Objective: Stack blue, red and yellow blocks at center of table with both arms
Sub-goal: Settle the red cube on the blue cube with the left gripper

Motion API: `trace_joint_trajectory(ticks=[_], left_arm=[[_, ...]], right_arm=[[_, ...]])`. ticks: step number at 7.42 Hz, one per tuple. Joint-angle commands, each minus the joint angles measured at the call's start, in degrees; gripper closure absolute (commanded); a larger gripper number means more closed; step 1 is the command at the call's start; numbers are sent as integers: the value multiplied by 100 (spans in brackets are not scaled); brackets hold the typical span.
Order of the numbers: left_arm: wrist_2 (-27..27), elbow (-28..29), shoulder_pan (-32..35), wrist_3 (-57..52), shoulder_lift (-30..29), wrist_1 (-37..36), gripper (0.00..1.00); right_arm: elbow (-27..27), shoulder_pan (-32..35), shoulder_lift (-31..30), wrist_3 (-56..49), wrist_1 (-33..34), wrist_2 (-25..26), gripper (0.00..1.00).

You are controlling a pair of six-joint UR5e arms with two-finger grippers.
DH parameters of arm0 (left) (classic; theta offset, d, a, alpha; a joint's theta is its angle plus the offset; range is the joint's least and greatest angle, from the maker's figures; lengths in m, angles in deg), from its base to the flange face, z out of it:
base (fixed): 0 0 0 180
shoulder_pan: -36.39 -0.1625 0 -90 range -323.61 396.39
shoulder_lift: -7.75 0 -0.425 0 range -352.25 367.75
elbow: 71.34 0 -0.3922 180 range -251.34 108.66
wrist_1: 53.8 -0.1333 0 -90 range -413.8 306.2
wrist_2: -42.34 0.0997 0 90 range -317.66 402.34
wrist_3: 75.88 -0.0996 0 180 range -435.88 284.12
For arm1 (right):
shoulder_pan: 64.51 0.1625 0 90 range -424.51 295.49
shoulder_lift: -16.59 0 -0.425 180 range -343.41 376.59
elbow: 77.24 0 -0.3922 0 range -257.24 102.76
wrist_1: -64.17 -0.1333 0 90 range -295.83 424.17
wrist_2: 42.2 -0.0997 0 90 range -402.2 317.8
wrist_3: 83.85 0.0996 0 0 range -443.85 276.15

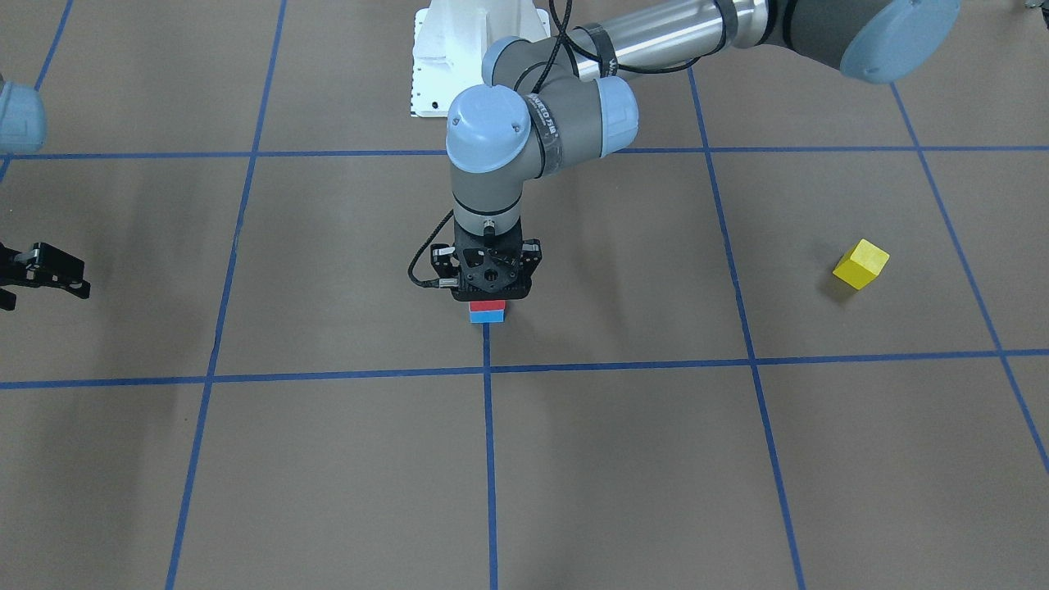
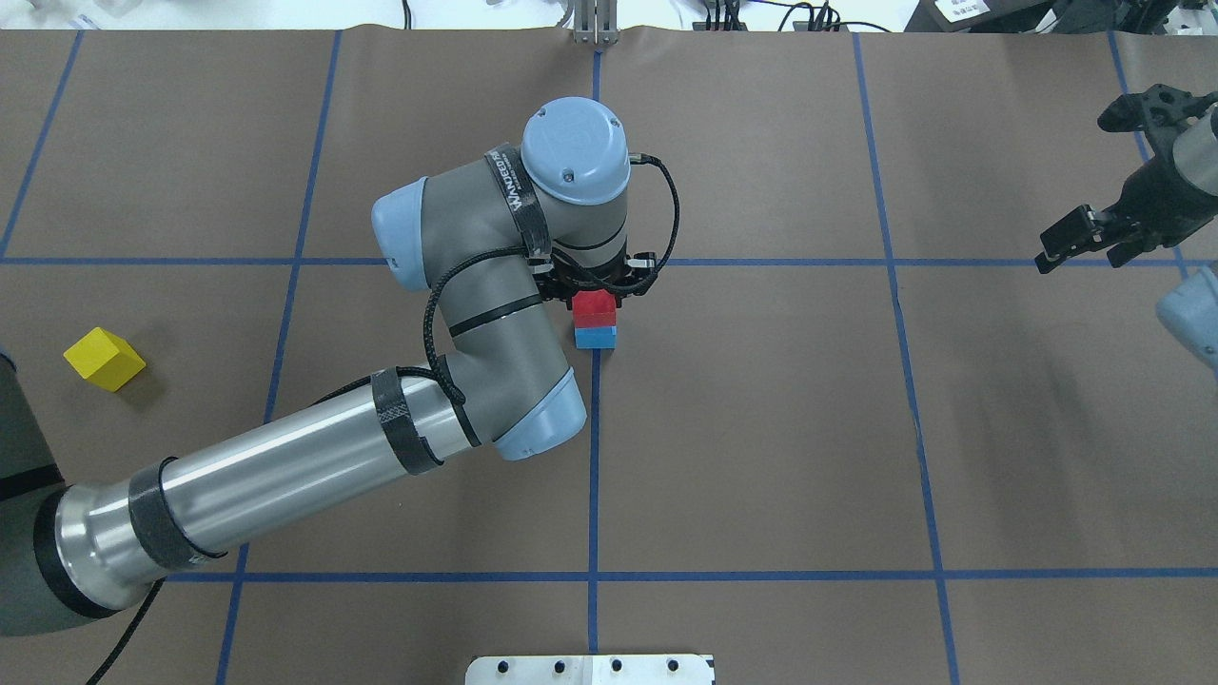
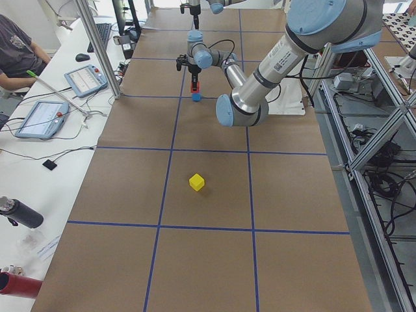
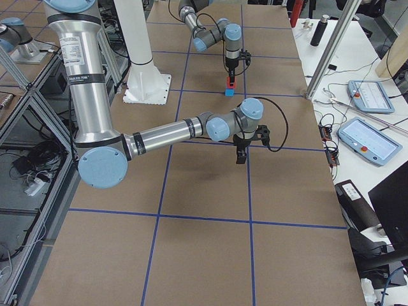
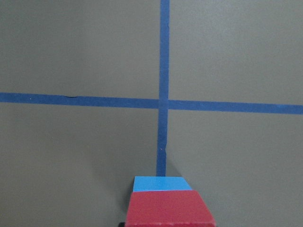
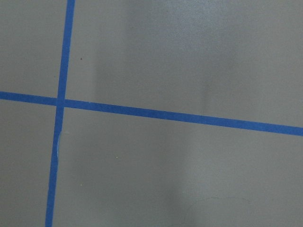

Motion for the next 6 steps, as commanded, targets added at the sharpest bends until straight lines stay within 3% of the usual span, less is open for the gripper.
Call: trace_joint_trajectory(ticks=[1, 5, 6], left_arm=[[13, 9, -8, -7, 4, 0, 100], [13, 45, -8, 2, -5, 35, 100], [13, 45, -17, 2, -5, 35, 96]], right_arm=[[6, 0, 0, 0, 0, 0, 0], [15, 0, 9, 0, 0, 0, 0], [24, 0, 9, 0, 0, 0, 0]])
